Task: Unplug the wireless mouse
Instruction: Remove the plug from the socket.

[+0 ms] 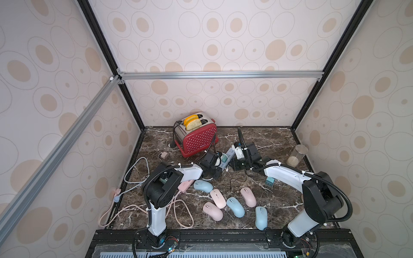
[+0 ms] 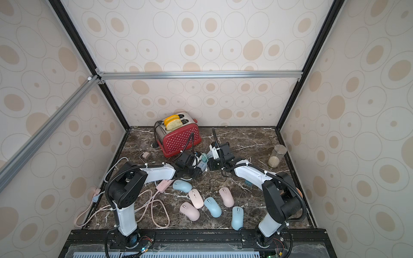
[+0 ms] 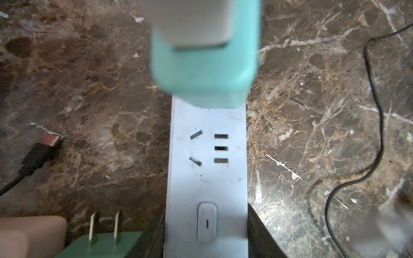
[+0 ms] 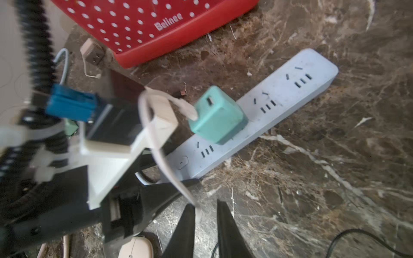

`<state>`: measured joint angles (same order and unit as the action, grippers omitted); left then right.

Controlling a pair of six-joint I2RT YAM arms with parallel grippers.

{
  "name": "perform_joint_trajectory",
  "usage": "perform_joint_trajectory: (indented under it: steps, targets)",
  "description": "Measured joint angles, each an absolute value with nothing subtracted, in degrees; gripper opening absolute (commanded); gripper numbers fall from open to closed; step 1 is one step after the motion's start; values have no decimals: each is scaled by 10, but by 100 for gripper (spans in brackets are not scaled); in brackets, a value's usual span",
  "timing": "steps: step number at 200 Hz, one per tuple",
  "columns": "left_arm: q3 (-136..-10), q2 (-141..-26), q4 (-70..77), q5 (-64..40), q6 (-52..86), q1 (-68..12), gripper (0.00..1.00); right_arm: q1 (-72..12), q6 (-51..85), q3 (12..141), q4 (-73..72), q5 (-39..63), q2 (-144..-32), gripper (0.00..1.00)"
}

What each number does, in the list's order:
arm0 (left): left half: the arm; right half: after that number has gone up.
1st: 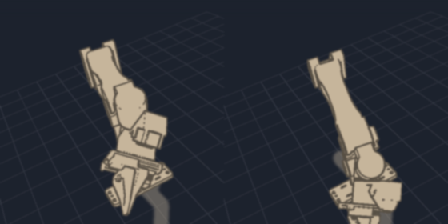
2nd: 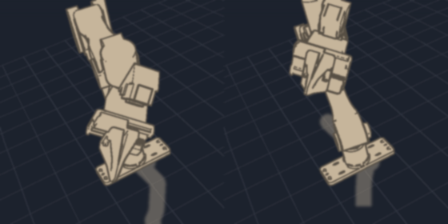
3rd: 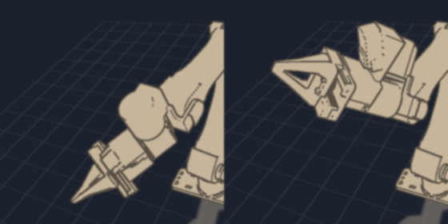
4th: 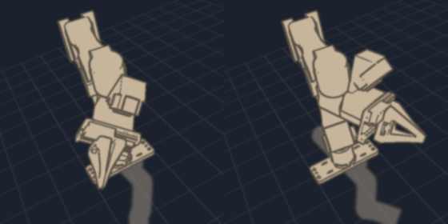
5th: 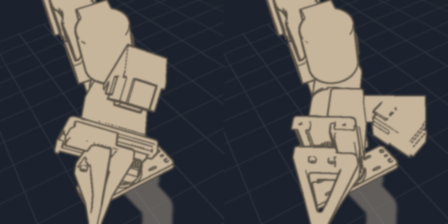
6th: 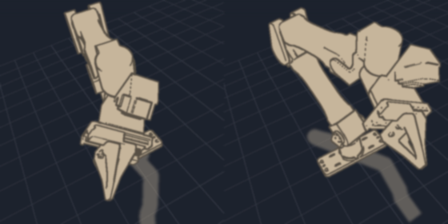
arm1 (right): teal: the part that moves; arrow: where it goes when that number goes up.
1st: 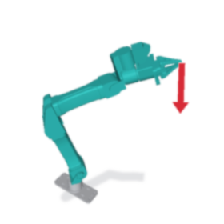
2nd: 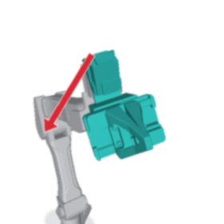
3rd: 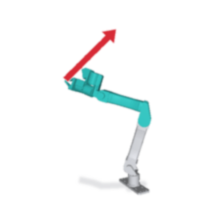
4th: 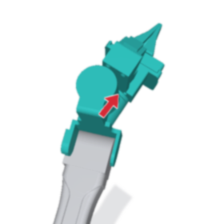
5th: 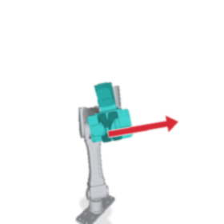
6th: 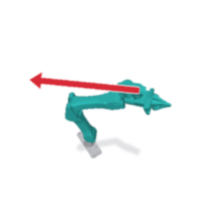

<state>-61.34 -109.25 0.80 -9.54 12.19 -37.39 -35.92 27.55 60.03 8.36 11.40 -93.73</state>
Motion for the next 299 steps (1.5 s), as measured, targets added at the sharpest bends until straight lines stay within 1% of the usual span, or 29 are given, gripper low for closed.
perform_joint_trajectory:
  steps: [7, 9, 17, 30, 43, 61, 78, 88, 127, 193, 219, 262, 287, 299]
  targets:
    - [-613, -1093, 8, -96, 122, -374, 0, -359, 276, 601, 91, 109, -941, 54]
    - [-613, -1093, 8, -96, 122, -374, 2, -358, 275, 601, 91, 107, -942, 55]
    - [-613, -1093, 8, -96, 122, -374, 8, -357, 274, 601, 100, 101, -943, 58]
    - [-613, -1092, 8, -96, 122, -374, 13, -356, 276, 601, 105, 90, -943, 62]
    - [-613, -1092, 8, -96, 122, -374, 20, -355, 272, 601, 105, 79, -943, 64]
    - [-613, -1092, 8, -97, 122, -374, 38, -353, 262, 601, 104, 67, -943, 65]
    - [-613, -1092, 8, -97, 122, -374, 48, -353, 251, 601, 101, 57, -941, 66]
    - [-613, -1091, 7, -97, 123, -374, 51, -352, 245, 601, 96, 56, -940, 66]
    - [-597, -1067, 9, -100, 133, -374, 59, -349, 233, 600, 83, 50, -920, 66]
    - [-585, -1003, 37, -96, 144, -374, 63, -333, 243, 543, 58, 41, -837, 66]
    - [-613, -1011, 29, -76, 143, -374, 62, -327, 248, 526, 56, 42, -825, 66]
    - [-696, -1063, 21, -60, 141, -373, 62, -321, 250, 508, 56, 41, -799, 66]
    - [-729, -1100, 13, -60, 141, -373, 58, -314, 250, 498, 56, 41, -786, 66]
    - [-738, -1115, 8, -60, 139, -373, 52, -311, 250, 495, 56, 42, -783, 66]
